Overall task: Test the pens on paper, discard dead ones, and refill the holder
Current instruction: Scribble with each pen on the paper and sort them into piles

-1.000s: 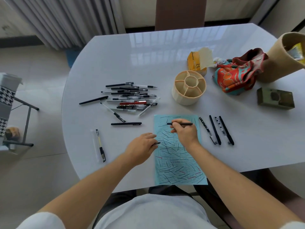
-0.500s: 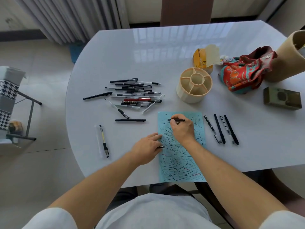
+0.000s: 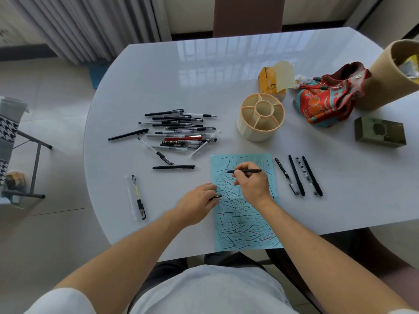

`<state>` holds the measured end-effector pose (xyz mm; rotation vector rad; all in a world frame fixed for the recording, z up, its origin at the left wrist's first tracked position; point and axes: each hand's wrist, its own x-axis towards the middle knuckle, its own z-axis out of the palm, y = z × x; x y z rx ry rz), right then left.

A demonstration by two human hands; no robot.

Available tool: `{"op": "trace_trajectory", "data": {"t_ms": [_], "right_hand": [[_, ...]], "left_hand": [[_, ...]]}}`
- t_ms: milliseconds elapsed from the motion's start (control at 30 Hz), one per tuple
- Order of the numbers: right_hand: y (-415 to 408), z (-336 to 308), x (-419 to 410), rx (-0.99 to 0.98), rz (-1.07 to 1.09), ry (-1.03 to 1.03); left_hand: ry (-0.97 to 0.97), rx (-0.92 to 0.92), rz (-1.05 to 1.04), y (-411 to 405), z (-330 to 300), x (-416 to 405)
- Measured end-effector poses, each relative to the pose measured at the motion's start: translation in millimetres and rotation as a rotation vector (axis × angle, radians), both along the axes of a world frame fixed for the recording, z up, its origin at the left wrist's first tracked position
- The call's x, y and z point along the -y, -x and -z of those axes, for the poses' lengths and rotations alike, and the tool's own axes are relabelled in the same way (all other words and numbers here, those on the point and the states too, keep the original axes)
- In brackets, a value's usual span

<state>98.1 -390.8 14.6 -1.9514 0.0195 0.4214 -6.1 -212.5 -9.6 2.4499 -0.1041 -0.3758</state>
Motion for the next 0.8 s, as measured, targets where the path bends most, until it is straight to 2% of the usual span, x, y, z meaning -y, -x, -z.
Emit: {"op": "trace_trajectory", "data": {"t_ms": [267,533,800], "right_hand": [[4,-12,-1,-0.159,0.015,-0.258],[3,-18,-1,-0.209,0.021,-0.339],[0,-23,-9,-0.252,-0.098,-0.349]], "left_hand": [[0.052,0.003,-0.174,-4,-10,-2],[0.082,-0.040,-0.234,-7,-25,-1],[0.076,-0.110,-0.227,-13,-43,-3]]}}
